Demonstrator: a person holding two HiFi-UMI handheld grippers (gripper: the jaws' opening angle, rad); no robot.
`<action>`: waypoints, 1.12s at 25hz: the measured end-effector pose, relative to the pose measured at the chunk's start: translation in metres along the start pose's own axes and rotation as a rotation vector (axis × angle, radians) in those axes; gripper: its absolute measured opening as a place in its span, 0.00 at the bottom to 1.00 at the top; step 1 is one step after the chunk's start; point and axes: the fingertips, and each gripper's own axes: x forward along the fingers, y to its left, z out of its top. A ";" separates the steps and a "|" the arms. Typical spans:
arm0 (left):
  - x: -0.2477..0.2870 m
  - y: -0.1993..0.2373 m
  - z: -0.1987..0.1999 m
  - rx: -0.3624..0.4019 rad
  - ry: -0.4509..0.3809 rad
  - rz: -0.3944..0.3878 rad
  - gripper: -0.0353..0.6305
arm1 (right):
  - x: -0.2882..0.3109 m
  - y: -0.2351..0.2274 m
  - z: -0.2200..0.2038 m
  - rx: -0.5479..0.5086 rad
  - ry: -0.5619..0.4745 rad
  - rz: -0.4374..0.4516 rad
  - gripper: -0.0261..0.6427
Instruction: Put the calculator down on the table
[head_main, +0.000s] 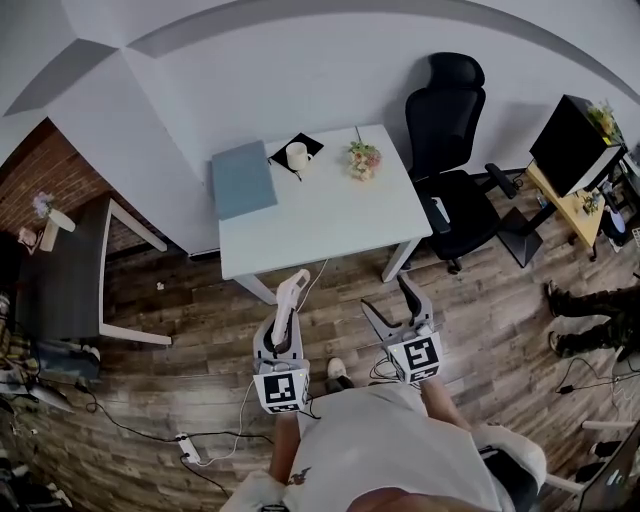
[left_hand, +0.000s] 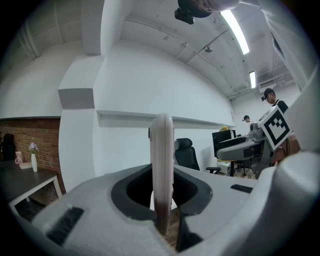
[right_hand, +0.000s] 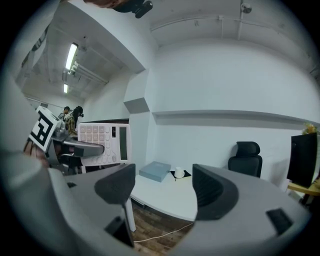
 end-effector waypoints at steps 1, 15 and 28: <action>0.001 0.003 0.000 -0.002 0.001 -0.004 0.15 | 0.003 0.002 0.000 -0.001 0.004 -0.003 0.57; 0.024 0.024 -0.020 -0.026 0.033 -0.038 0.15 | 0.026 0.002 -0.005 -0.007 0.035 -0.048 0.57; 0.064 0.042 -0.019 -0.023 0.040 -0.009 0.15 | 0.080 -0.014 -0.006 -0.003 0.040 0.003 0.55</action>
